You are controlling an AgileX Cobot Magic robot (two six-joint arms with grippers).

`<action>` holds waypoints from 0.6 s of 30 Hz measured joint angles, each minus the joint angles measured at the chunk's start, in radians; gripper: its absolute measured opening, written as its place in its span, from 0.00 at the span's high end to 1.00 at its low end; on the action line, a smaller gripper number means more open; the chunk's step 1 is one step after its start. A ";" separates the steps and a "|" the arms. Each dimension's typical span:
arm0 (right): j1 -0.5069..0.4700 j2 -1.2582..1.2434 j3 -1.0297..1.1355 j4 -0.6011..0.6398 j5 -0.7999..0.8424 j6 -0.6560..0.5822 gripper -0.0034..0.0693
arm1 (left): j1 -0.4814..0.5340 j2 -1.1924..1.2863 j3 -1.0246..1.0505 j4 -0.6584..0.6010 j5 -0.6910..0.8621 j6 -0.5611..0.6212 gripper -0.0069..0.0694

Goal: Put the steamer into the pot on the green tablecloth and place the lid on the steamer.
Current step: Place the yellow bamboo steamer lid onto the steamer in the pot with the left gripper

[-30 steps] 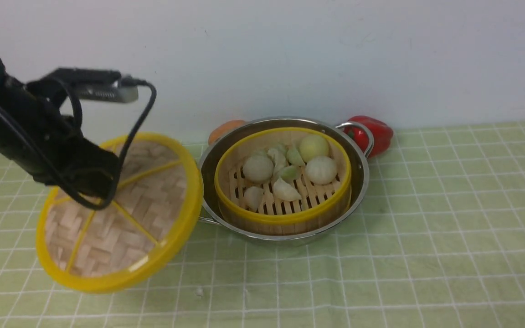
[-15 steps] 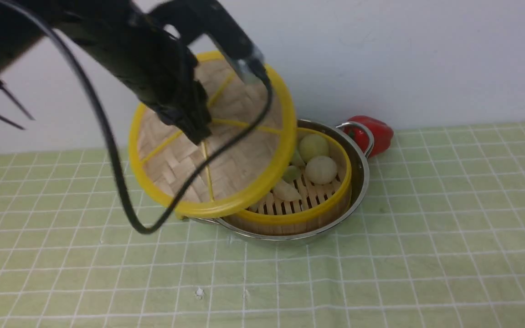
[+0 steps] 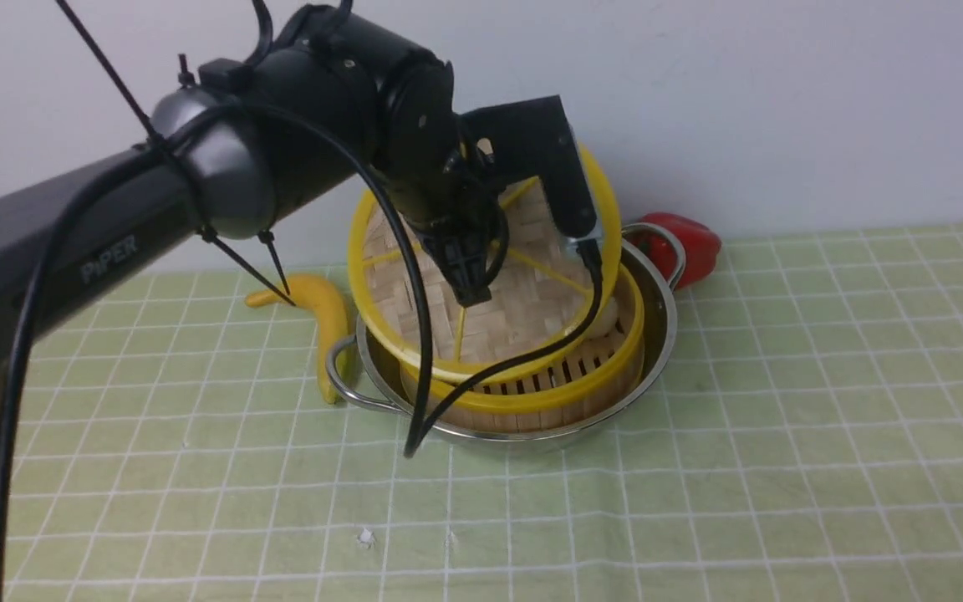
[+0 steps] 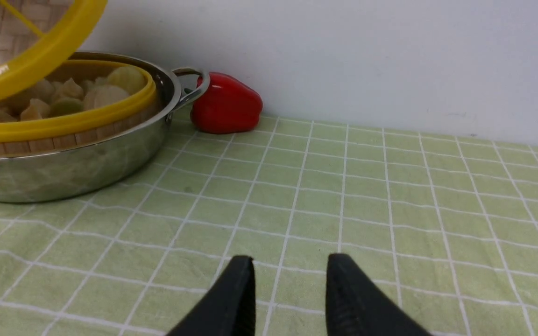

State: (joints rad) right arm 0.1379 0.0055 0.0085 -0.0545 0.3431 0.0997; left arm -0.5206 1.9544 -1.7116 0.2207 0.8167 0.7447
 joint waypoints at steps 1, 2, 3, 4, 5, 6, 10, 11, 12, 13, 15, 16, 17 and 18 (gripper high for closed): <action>0.000 0.000 0.000 0.000 0.000 0.000 0.62 | 0.000 0.004 0.000 -0.001 0.001 0.000 0.76; 0.000 0.000 0.000 0.000 0.000 0.000 0.62 | 0.000 0.004 0.000 -0.002 0.001 0.000 0.76; 0.000 0.000 0.000 0.000 0.000 0.000 0.62 | -0.001 0.005 0.000 -0.004 0.008 0.000 0.76; 0.000 0.000 0.000 0.000 0.000 0.000 0.62 | -0.003 0.005 0.000 -0.007 0.021 0.000 0.76; 0.000 0.000 0.000 0.000 0.000 0.000 0.62 | -0.004 0.005 0.000 -0.010 0.030 0.000 0.76; 0.000 0.000 0.000 0.000 0.000 0.000 0.62 | -0.004 0.005 0.000 -0.010 0.030 0.000 0.76; 0.000 0.000 0.000 0.000 0.000 0.000 0.62 | -0.007 0.007 0.000 -0.031 0.050 0.007 0.76; 0.000 0.000 0.000 0.000 0.000 0.000 0.62 | -0.007 0.007 0.000 -0.031 0.049 0.009 0.76; 0.000 0.000 0.000 0.000 0.000 0.000 0.62 | -0.007 0.008 0.000 -0.031 0.046 0.015 0.76; 0.000 0.000 0.000 0.000 0.000 0.000 0.62 | -0.007 0.009 0.000 -0.031 0.043 0.021 0.76; 0.000 0.000 0.000 0.000 0.000 0.000 0.62 | -0.007 0.009 0.000 -0.032 0.037 0.035 0.76; 0.000 0.000 0.000 0.000 0.000 0.000 0.62 | -0.007 0.009 0.000 -0.032 0.037 0.036 0.76; 0.000 0.000 0.000 0.000 0.000 0.000 0.62 | -0.007 0.009 0.000 -0.041 0.019 0.051 0.76; 0.000 0.000 0.000 0.000 0.000 0.000 0.62 | -0.007 0.009 0.000 -0.045 0.016 0.057 0.76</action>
State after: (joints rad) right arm 0.1379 0.0055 0.0085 -0.0545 0.3431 0.0997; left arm -0.5272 1.9630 -1.7116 0.1762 0.8330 0.8019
